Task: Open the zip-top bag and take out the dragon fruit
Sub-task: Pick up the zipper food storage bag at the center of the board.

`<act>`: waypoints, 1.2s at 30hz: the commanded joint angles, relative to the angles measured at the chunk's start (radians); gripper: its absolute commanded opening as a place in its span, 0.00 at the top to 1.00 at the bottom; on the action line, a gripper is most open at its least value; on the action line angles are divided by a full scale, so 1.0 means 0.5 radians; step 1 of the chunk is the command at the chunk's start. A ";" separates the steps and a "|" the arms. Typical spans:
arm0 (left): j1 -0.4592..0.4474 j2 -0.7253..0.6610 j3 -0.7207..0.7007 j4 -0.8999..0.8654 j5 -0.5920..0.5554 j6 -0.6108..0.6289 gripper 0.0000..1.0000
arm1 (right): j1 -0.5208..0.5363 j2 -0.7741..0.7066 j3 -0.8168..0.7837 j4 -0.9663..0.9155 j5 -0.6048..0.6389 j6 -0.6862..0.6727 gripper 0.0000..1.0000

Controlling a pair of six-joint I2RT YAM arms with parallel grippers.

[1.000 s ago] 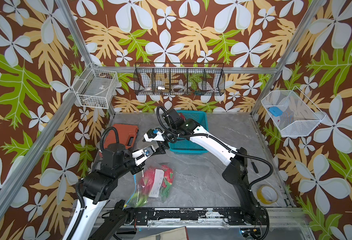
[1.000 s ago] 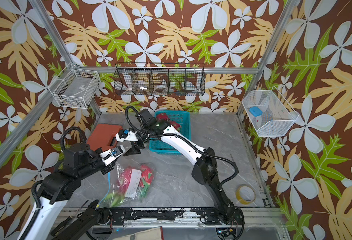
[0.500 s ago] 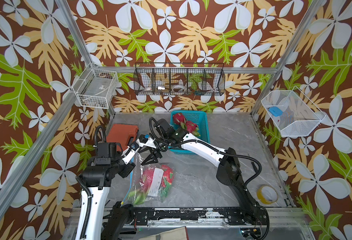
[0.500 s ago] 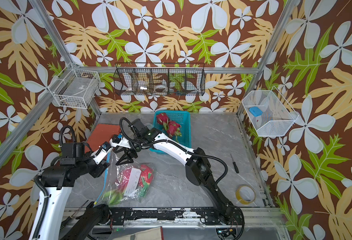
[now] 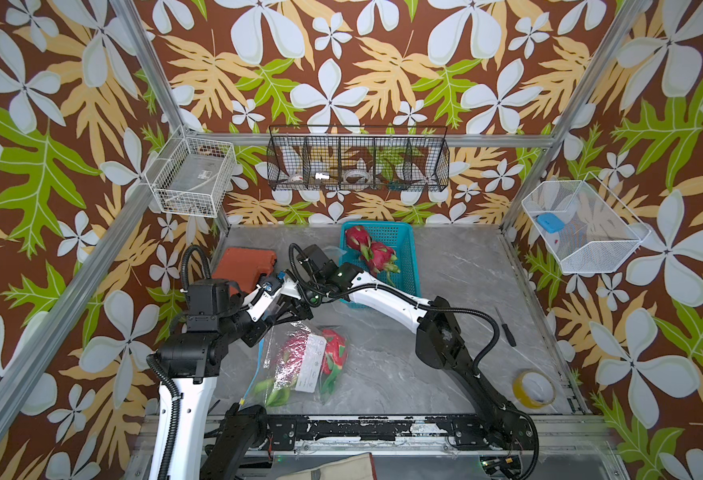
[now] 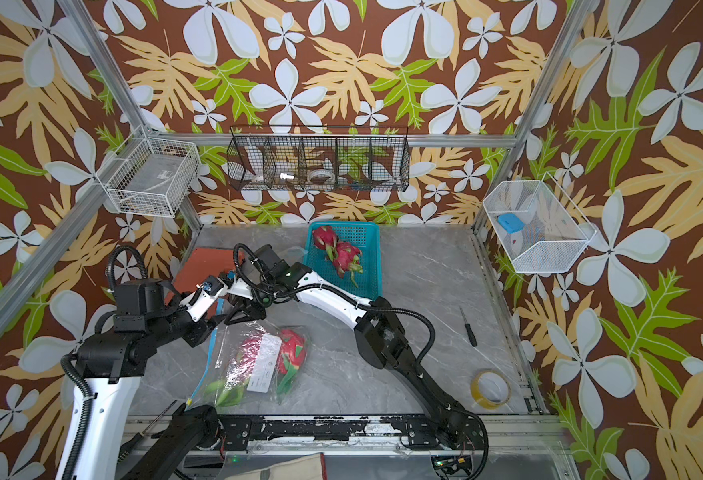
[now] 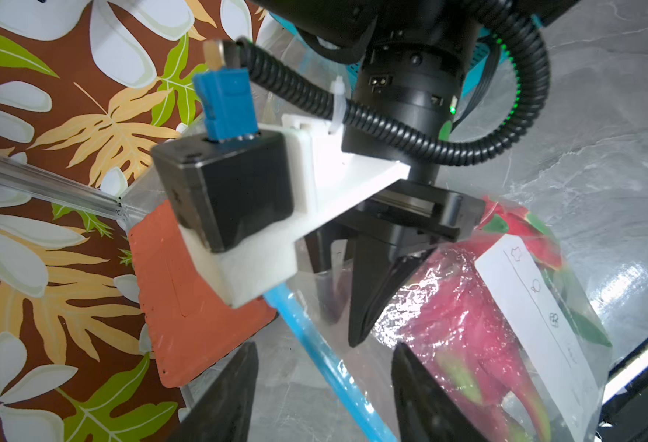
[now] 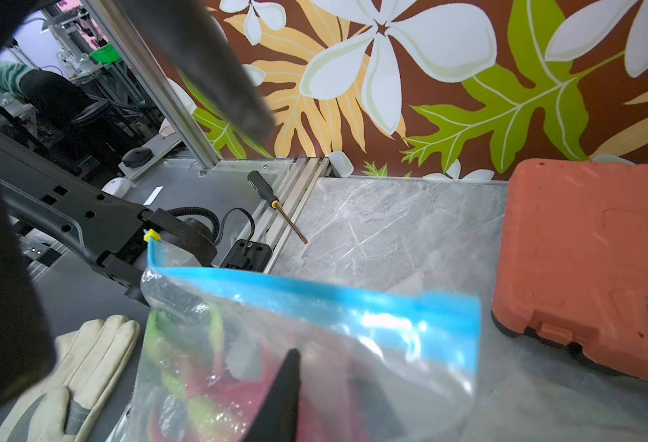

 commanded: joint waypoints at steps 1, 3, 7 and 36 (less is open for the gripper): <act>0.005 0.003 -0.008 0.157 -0.007 -0.091 0.35 | -0.019 -0.131 -0.096 0.236 0.033 0.138 1.00; 0.005 0.006 -0.003 0.227 0.004 -0.157 0.27 | -0.054 -0.243 -0.215 0.449 0.053 0.297 1.00; 0.005 0.065 0.062 0.303 0.117 -0.303 0.00 | -0.115 -0.499 -0.520 0.752 0.223 0.505 1.00; 0.324 0.346 -0.056 0.300 0.449 0.386 0.00 | -0.451 -1.705 -2.268 1.570 0.397 0.760 1.00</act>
